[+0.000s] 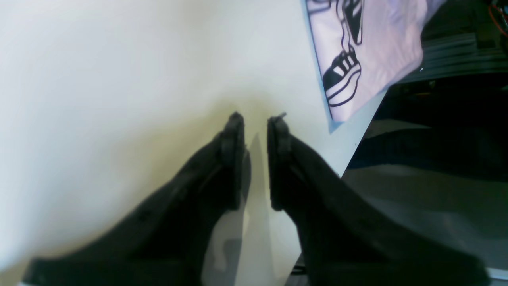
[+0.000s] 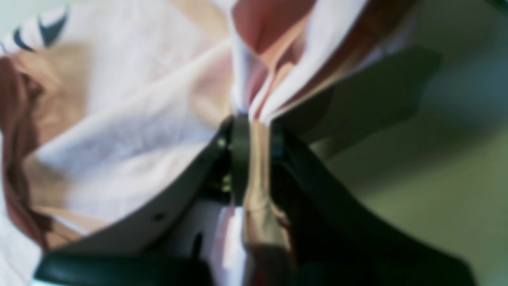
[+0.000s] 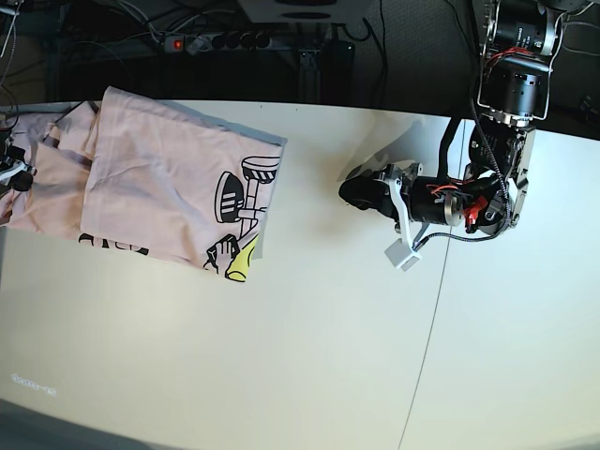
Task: Fold the T-shirt properly
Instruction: 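Drag the folded shirt with the right gripper toward the left gripper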
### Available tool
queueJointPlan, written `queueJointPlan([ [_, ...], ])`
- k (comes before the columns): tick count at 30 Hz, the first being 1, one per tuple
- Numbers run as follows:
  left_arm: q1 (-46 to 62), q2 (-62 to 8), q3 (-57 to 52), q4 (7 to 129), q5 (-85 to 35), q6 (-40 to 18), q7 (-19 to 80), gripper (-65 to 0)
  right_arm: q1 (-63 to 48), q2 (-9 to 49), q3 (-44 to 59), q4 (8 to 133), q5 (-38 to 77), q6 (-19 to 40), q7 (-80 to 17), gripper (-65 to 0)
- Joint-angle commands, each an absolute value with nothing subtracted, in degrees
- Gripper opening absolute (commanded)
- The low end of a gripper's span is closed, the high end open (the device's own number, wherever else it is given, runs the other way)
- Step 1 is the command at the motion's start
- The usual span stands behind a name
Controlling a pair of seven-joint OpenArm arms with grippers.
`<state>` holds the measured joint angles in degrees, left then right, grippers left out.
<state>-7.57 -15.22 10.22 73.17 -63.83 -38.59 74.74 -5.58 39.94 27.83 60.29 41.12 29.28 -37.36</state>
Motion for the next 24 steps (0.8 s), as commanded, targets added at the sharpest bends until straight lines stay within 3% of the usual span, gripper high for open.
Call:
queueJointPlan([
  [1, -8.5, -15.2, 10.1, 74.0, -65.4, -40.0, 74.0, -53.7, -4.9, 41.9, 29.2, 62.1, 43.0, 32.3, -36.4, -65.0],
  [9, -8.2, -13.1, 10.2, 74.0, -65.8, -40.0, 73.9, -53.7, -4.9, 41.7, 35.6, 71.8, 51.7, 32.4, -44.4, -65.0],
  [24, -6.5, 3.6, 10.2, 73.9, -51.1, -40.0, 67.5, -53.7, -5.0, 39.7, 32.1, 96.4, 51.0, 32.4, -46.5, -65.0],
])
